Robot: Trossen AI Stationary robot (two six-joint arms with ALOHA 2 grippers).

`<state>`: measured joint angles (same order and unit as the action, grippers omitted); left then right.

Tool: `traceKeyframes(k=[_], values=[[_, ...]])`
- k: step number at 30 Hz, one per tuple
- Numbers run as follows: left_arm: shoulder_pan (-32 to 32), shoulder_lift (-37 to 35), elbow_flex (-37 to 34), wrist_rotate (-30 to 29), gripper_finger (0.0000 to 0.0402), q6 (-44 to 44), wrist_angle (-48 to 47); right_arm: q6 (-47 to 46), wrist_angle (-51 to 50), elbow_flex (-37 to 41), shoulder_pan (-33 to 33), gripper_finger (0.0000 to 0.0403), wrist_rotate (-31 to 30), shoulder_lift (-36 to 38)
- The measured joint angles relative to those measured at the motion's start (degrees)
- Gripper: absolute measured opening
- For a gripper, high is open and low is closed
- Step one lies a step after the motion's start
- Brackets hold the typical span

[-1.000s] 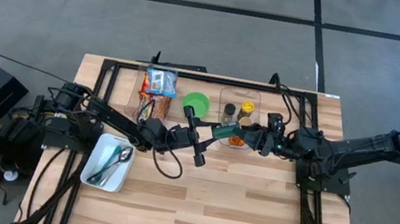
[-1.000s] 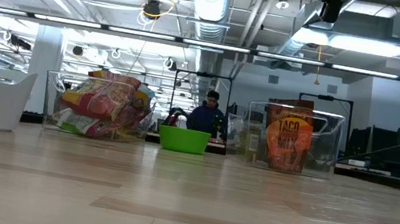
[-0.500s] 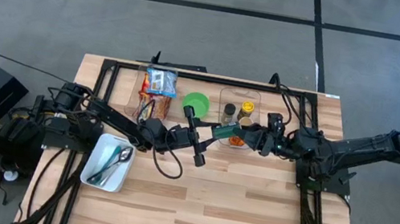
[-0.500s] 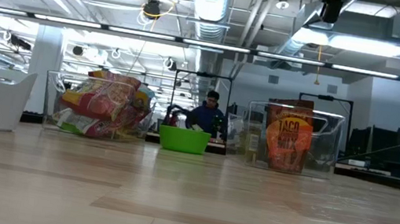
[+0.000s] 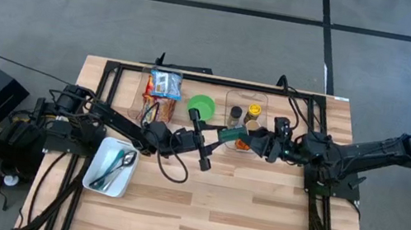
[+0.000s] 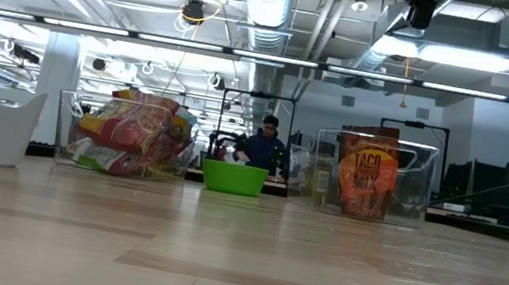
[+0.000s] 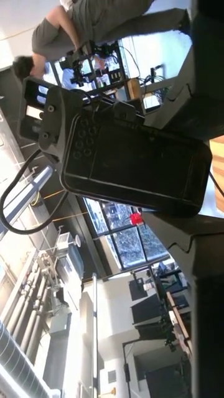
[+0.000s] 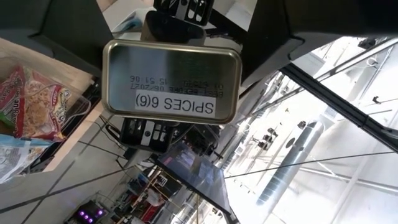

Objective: Pick & Place Food Item

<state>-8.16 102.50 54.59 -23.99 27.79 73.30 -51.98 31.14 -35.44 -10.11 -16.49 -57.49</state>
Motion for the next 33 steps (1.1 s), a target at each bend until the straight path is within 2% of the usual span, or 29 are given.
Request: traceKeyframes(k=[33], values=[[0.0, 0.0, 0.02, 0.01, 0.0141, 0.44, -0.46, -0.73, -0.87, 0.0, 0.07, 0.0318, -0.28, 0.0]])
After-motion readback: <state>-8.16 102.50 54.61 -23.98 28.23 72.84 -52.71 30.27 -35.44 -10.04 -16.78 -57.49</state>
